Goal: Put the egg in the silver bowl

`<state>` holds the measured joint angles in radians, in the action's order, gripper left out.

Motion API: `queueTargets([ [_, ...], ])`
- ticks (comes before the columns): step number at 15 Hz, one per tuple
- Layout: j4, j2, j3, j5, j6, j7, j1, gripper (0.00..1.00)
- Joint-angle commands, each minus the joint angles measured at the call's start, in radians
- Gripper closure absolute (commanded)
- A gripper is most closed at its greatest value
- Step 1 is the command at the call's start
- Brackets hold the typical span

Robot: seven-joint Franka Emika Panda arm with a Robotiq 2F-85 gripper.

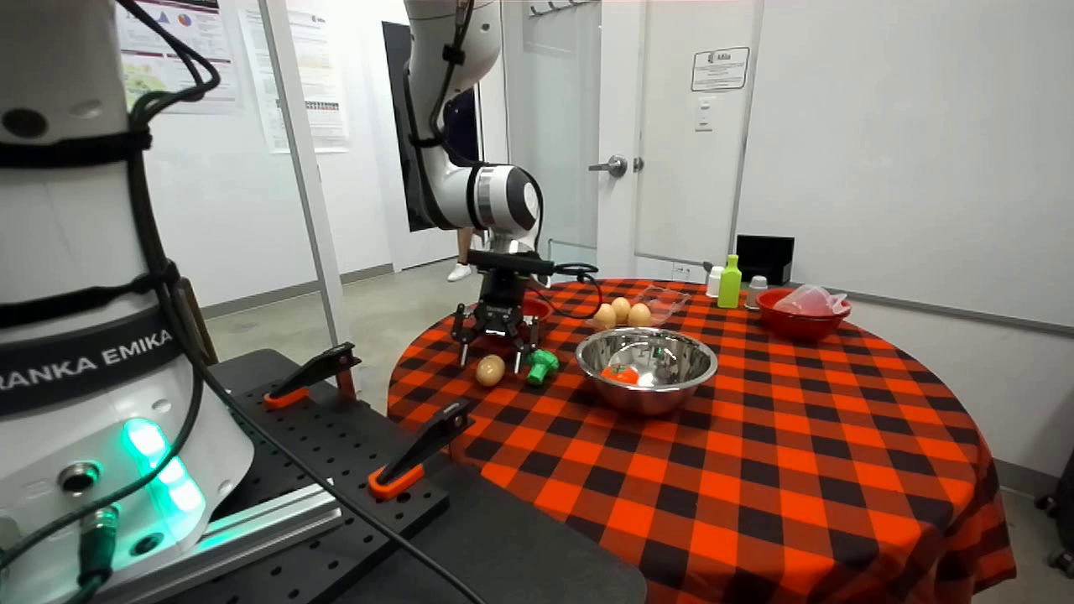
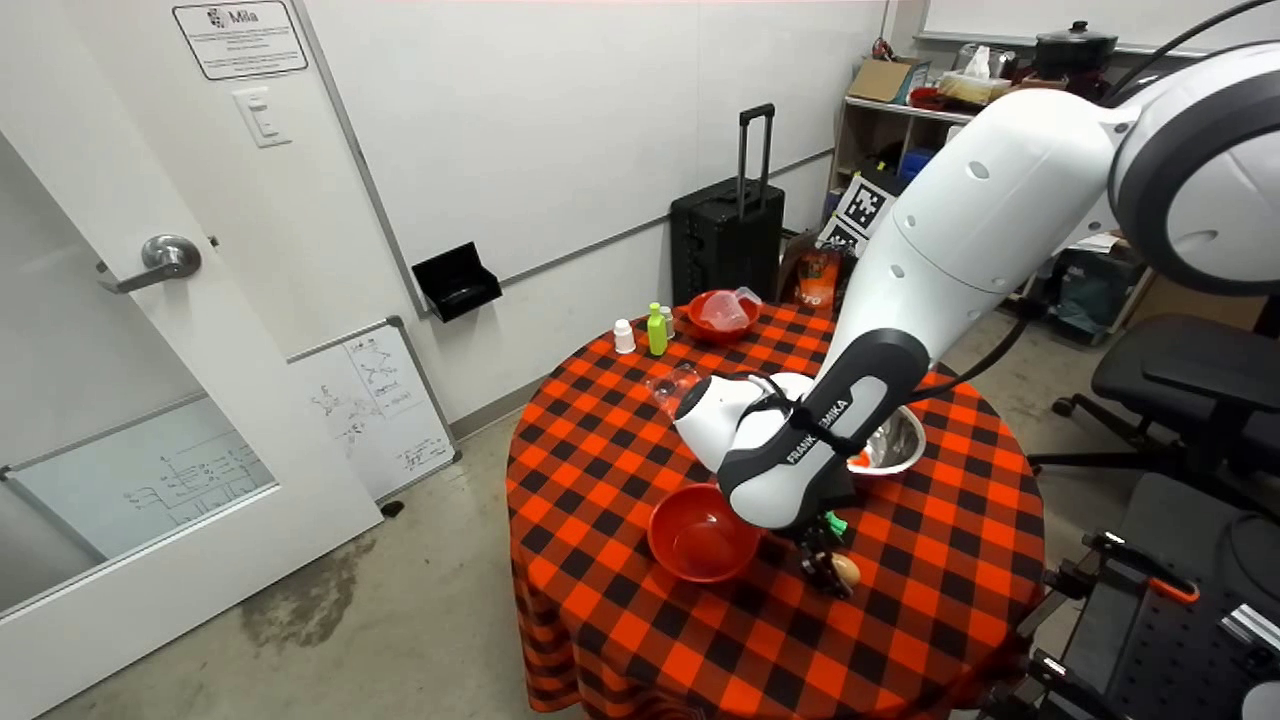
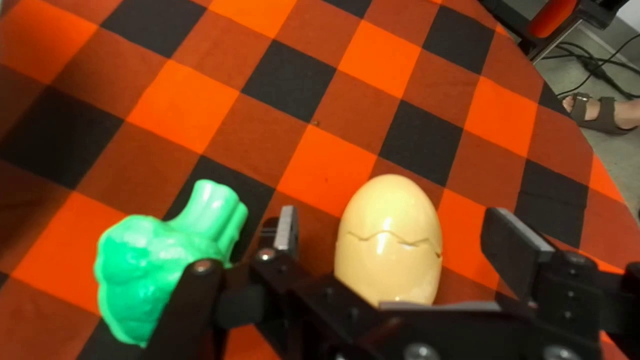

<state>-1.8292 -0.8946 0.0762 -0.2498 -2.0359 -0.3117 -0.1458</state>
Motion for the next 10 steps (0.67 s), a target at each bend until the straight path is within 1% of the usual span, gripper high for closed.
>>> queueTargets([
  [1, 0.034, -0.020, 0.002, -0.033, 0.041, 0.020, -0.015, 0.40],
  [5, 0.035, -0.022, 0.002, -0.040, 0.050, 0.020, -0.019, 0.70],
  [6, 0.036, -0.022, 0.002, -0.041, 0.055, 0.020, -0.019, 0.75],
  [7, 0.038, -0.023, 0.002, -0.041, 0.056, 0.020, -0.019, 0.73],
  [8, 0.038, -0.023, 0.002, -0.042, 0.057, 0.020, -0.019, 0.76],
  [10, 0.039, -0.023, 0.002, -0.041, 0.060, 0.019, -0.017, 0.77],
])
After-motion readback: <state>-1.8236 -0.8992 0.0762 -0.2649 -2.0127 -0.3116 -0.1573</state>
